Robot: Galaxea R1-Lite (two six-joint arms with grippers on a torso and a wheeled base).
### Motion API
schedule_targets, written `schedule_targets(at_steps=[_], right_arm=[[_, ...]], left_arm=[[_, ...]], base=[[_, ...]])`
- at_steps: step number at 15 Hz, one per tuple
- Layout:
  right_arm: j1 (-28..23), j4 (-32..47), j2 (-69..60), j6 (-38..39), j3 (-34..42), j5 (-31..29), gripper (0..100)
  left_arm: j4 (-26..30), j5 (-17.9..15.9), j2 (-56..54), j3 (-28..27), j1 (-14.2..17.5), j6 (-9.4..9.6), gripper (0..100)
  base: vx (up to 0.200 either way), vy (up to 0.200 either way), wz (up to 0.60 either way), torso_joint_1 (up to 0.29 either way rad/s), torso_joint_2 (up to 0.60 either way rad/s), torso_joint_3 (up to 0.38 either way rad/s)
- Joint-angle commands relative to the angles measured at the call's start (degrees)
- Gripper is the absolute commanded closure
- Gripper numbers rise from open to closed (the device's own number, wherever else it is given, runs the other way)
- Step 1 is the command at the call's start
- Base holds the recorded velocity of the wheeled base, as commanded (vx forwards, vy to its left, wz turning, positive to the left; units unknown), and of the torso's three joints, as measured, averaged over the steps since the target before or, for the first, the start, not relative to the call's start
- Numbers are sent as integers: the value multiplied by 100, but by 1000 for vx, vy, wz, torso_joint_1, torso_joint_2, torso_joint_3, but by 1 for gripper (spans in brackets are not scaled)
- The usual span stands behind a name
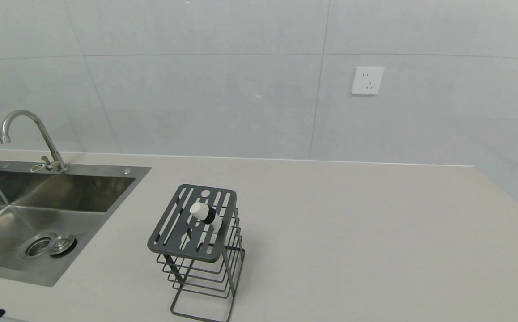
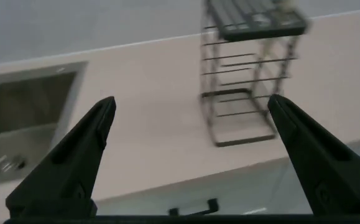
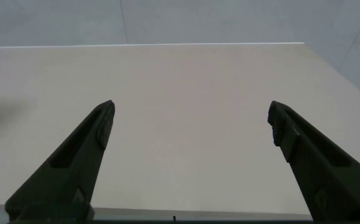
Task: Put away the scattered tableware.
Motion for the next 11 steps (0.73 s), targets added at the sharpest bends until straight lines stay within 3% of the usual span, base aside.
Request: schedule_targets(at_steps=[1,3,4,5,11], right_arm=[[-2,0,8,-1,2,-1,0],[-2,0,8,8,2,-1,0],[-2,0,8,-1,2,-1,0],[-2,0,8,-1,2,-1,0],[-2,0,8,-1,2,-1,0]], left_arm=[[959,992,-724,2,132,5,0],[1082,1959,-724,2,140,102,0],[1276,2601,-724,2,132,-21,0],[1249,2671,-724,2,132,-329,0],[1249,2662,-724,2,132,-355,0]], base=[[0,0,0,0,0,0],[0,0,0,0,0,0],[0,0,0,0,0,0],[0,0,0,0,0,0],[0,0,0,0,0,0]])
